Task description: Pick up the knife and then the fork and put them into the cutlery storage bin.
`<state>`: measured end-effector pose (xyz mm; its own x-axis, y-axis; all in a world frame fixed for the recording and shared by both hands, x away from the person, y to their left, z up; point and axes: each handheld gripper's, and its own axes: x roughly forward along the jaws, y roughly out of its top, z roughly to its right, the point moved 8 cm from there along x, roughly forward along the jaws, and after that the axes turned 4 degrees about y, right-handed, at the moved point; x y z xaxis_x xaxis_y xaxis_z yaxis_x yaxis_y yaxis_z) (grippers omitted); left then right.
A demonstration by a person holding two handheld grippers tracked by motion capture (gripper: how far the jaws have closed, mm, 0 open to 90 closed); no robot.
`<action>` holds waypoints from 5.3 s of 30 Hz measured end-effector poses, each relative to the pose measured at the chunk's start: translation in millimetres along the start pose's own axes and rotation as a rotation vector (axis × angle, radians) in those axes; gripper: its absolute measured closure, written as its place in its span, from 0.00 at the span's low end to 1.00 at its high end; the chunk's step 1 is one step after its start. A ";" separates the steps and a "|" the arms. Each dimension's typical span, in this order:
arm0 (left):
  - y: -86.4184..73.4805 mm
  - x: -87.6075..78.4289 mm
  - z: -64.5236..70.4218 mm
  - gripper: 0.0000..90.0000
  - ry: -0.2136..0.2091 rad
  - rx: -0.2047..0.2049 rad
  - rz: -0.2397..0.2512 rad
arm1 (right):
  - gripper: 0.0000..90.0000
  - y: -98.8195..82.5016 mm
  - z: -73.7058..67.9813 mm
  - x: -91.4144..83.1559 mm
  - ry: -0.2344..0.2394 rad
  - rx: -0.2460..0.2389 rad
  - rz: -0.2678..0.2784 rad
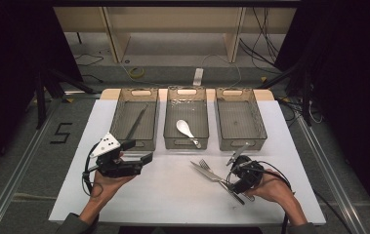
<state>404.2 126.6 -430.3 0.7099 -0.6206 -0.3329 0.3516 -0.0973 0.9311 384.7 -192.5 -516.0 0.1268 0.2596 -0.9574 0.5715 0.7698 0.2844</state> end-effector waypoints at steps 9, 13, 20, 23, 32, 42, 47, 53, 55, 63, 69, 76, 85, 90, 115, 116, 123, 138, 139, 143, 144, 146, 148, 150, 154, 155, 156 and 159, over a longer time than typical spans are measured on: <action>0.2 -0.4 0.6 0.18 0.000 0.003 0.000 | 0.66 -2.4 1.3 10.7 -0.005 -0.023 -0.053; 0.0 -0.1 0.6 0.18 0.000 0.000 0.000 | 0.73 -2.2 0.7 12.2 -0.002 -0.031 -0.064; -0.4 0.2 0.9 0.18 0.000 0.005 -0.004 | 0.84 -0.6 -3.6 17.6 0.006 -0.062 -0.084; -0.6 0.1 0.7 0.18 0.000 0.005 -0.004 | 0.86 0.2 -3.4 18.0 0.004 -0.061 -0.093; -0.6 0.8 1.3 0.18 0.000 0.005 -0.005 | 0.89 0.9 -3.6 18.1 0.009 -0.069 -0.104; 0.0 0.1 0.5 0.18 0.002 0.001 -0.001 | 0.89 1.4 -3.5 17.2 0.018 -0.057 -0.088; 0.4 -0.4 0.0 0.18 0.000 -0.001 0.001 | 0.89 3.5 -2.8 14.3 0.022 -0.043 -0.055; 0.3 -0.5 -0.1 0.18 0.001 -0.001 0.001 | 0.90 2.9 0.5 5.7 0.024 -0.009 -0.014; 0.6 -0.7 -0.1 0.18 0.001 -0.002 0.003 | 0.90 3.3 1.1 4.5 0.028 0.000 -0.001; 0.4 -0.3 -0.4 0.18 0.002 -0.004 0.002 | 0.90 5.8 3.7 -2.5 0.031 0.007 0.042; 1.2 -1.4 -2.1 0.18 0.003 -0.013 0.007 | 0.90 9.4 4.3 -9.9 0.030 0.008 0.079; 1.4 -1.7 -3.4 0.18 0.004 -0.017 0.009 | 0.90 14.4 11.5 -26.3 0.047 0.030 0.133; 1.4 -1.4 -3.6 0.18 0.007 -0.020 0.011 | 0.90 38.1 29.6 -52.2 0.017 0.048 0.201; 1.1 -1.4 -3.5 0.18 0.007 -0.014 0.007 | 0.90 50.0 50.2 -64.4 -0.012 0.085 0.246; 0.7 -0.8 -1.7 0.18 0.018 0.016 0.006 | 0.90 82.7 139.2 -79.1 -0.065 0.294 0.262; 0.8 -0.9 -1.8 0.18 0.017 0.012 0.006 | 0.90 82.7 139.2 -79.1 -0.065 0.294 0.262; 1.2 -1.5 -1.8 0.18 0.011 0.005 0.007 | 0.90 89.0 152.2 -75.6 -0.072 0.339 0.253; 1.5 -1.3 -1.4 0.18 0.008 0.001 0.010 | 0.90 94.3 171.0 -56.8 -0.090 0.421 0.214; 1.6 -1.4 -1.5 0.18 0.008 0.001 0.011 | 0.90 94.3 171.0 -56.8 -0.090 0.421 0.214; 1.8 -1.3 -1.3 0.18 0.007 -0.005 0.014 | 0.90 93.3 175.8 -52.7 -0.101 0.439 0.206; 1.9 -1.2 -1.2 0.18 0.006 -0.005 0.015 | 0.90 93.5 176.3 -51.8 -0.104 0.441 0.204; 1.7 -1.3 -0.9 0.18 0.006 -0.001 0.012 | 0.90 94.0 176.6 -50.7 -0.107 0.443 0.202; 1.7 -1.5 -1.1 0.18 0.007 0.001 0.012 | 0.90 94.7 177.0 -49.7 -0.110 0.453 0.200; 2.2 -1.3 -0.6 0.18 0.005 -0.004 0.016 | 0.90 94.9 178.0 -48.8 -0.116 0.456 0.201; 1.7 -1.0 -0.3 0.18 0.004 0.002 0.011 | 0.89 95.4 178.9 -45.1 -0.125 0.463 0.192; 1.8 -1.0 -0.3 0.18 0.004 0.001 0.011 | 0.89 95.5 179.0 -43.9 -0.126 0.465 0.190; 1.7 -0.9 -0.3 0.18 0.004 0.001 0.011 | 0.89 95.5 179.0 -43.9 -0.126 0.465 0.190; 2.0 -1.4 -0.5 0.18 0.004 0.001 0.012 | 0.89 96.6 178.9 -37.9 -0.126 0.473 0.179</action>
<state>404.2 127.7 -428.0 0.7167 -0.6185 -0.3221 0.3424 -0.0902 0.9352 580.2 -232.3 -461.4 0.3360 0.2687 -0.9027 0.8321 0.3643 0.4182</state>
